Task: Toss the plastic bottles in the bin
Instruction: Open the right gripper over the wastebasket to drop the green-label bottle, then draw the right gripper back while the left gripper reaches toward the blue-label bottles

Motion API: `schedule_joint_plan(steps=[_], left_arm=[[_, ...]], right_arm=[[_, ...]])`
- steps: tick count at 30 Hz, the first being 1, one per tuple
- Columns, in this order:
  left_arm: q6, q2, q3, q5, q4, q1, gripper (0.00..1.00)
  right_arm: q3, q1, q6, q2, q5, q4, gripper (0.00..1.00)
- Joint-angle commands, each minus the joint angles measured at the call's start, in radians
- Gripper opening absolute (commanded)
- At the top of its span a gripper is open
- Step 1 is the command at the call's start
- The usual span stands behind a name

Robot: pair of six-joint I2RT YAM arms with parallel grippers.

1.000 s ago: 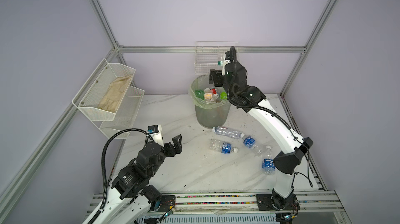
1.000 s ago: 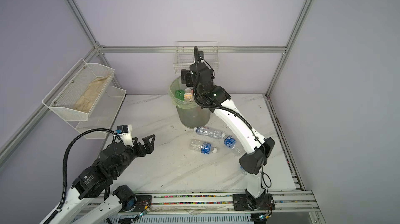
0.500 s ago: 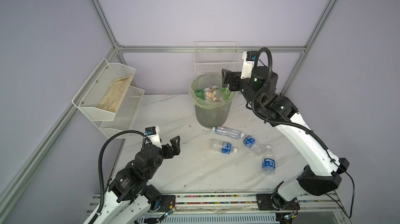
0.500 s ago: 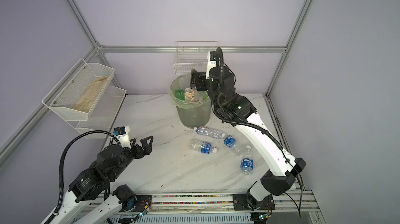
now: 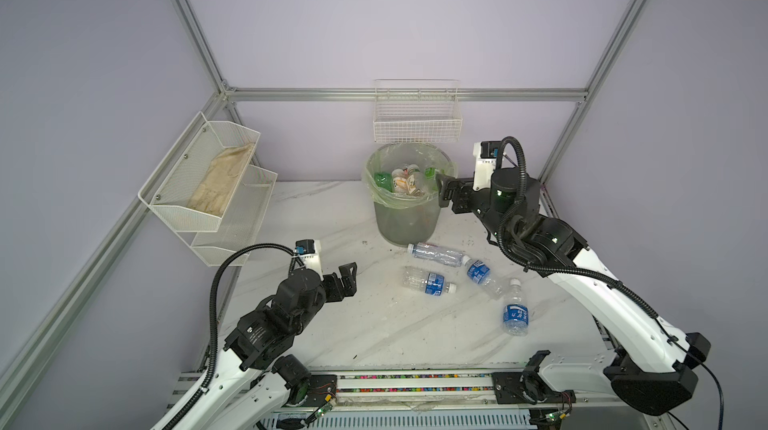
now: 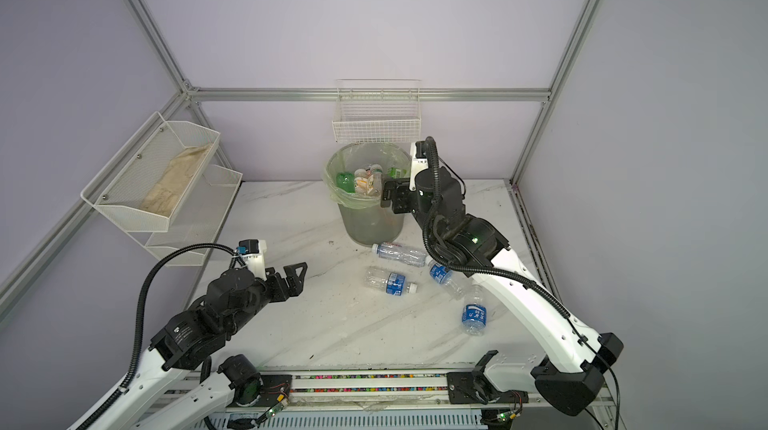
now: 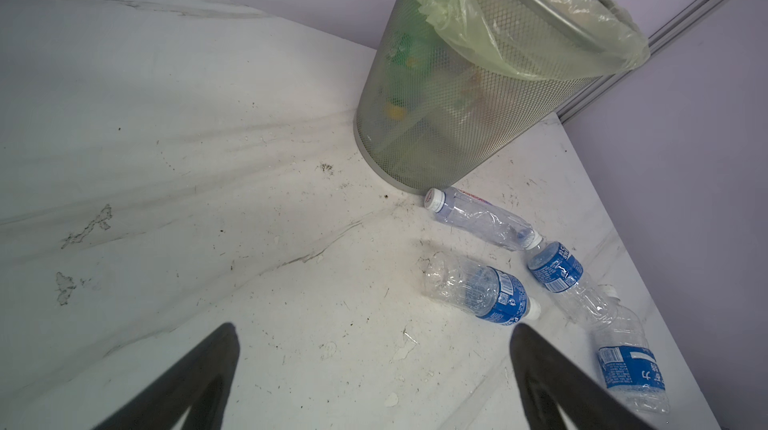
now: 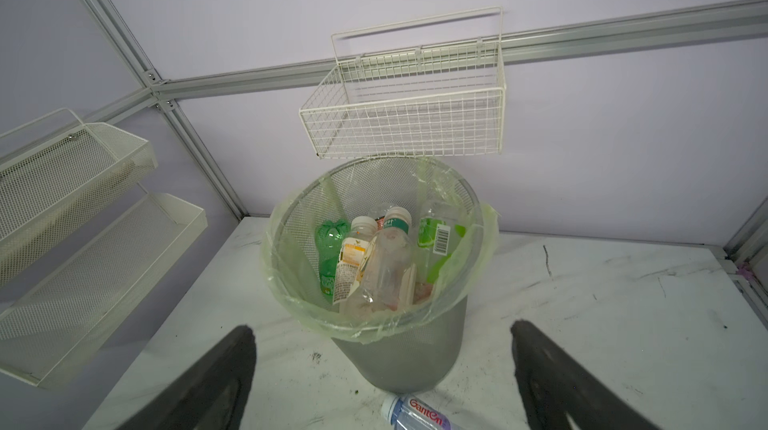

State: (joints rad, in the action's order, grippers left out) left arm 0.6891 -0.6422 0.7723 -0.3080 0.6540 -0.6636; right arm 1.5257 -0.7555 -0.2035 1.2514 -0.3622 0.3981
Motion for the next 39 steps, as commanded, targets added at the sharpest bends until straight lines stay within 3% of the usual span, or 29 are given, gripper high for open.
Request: schedule_joint_plan(steps=[1,16,25,31,39], left_arm=[[0.046,-0.042,-0.022,0.034,-0.095,-0.02,1.0],[0.197,-0.395,0.032,0.049,-0.234,-0.14,1.0],[0.293,-0.58,0.111,0.034,-0.344,-0.223,1.0],[0.375,-0.703,0.182,0.085,-0.379,-0.236,1.0],[0.549,-0.828,0.253,0.025,-0.367,-0.266,1.0]], right_arm=[[-0.069,0.002,-0.038,-0.069,-0.004,-0.018,0.97],[-0.287,0.001,-0.158,-0.219,-0.048,0.021,0.97],[-0.314,0.001,-0.181,-0.251,-0.069,0.031,0.97],[-0.326,0.001,-0.191,-0.266,-0.076,0.039,0.97],[-0.329,0.001,-0.192,-0.3,-0.101,0.061,0.97]])
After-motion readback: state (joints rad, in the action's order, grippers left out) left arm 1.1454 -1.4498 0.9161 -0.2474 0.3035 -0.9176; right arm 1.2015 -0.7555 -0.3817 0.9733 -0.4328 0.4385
